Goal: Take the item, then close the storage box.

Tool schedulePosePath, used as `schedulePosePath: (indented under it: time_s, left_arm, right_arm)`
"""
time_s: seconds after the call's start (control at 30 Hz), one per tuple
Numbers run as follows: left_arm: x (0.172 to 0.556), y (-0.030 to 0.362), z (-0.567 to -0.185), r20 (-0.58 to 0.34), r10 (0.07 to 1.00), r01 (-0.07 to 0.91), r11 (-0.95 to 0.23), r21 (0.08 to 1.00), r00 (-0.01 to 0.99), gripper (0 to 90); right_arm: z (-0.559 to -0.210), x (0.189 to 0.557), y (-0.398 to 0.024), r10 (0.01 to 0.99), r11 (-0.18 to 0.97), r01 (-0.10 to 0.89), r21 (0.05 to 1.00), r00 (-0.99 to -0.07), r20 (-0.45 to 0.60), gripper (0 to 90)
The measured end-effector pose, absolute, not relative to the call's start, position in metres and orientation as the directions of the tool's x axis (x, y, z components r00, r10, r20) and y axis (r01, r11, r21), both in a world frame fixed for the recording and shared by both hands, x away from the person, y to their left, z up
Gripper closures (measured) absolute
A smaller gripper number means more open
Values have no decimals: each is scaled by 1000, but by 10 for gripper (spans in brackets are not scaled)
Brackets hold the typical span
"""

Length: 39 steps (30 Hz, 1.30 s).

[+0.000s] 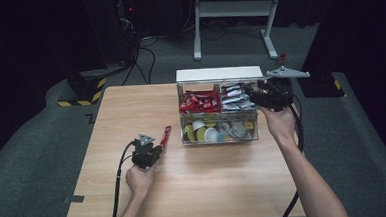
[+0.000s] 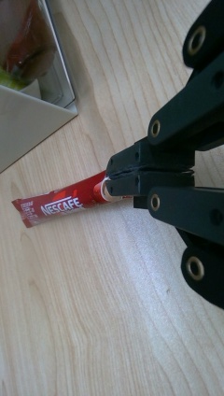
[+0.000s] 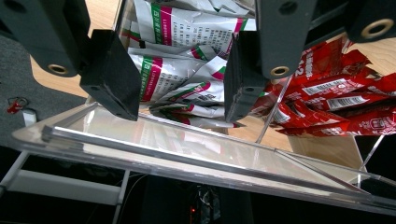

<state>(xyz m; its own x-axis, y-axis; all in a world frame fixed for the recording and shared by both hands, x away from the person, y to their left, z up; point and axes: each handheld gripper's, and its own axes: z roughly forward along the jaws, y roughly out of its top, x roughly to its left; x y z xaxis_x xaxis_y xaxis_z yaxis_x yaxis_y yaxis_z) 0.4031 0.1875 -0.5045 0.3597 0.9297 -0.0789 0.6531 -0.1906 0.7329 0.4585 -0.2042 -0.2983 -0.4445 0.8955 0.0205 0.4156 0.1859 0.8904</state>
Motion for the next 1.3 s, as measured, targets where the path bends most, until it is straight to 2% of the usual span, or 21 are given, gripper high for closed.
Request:
schedulePosePath:
  time_s: [0.17,0.27,0.5,0.6,0.77,0.93,1.3]
  left_arm:
    - [403,187,-511,-71,931,667,-201,718,358,882]
    - [403,187,-511,-72,927,662,-206,721,367,846]
    - [399,186,-510,-89,916,654,-209,727,392,598]
    - [394,192,-503,-127,905,641,-183,745,406,535]
    - [380,212,-497,-158,910,621,-128,773,383,492]
    - [374,233,-502,-143,932,636,-111,764,334,477]
    - [373,252,-520,-38,974,676,-126,726,223,451]
  right_arm:
    - [-298,459,-204,895,187,416,890,-445,20,467]
    - [-298,459,-205,894,185,415,891,-448,23,467]
    - [-298,459,-205,892,185,415,891,-451,25,468]
    - [-299,458,-206,893,186,410,893,-450,21,467]
    - [-298,456,-209,893,186,412,892,-449,21,466]
    - [-300,454,-210,895,184,411,893,-446,20,463]
    - [-299,450,-209,892,188,412,892,-451,21,463]
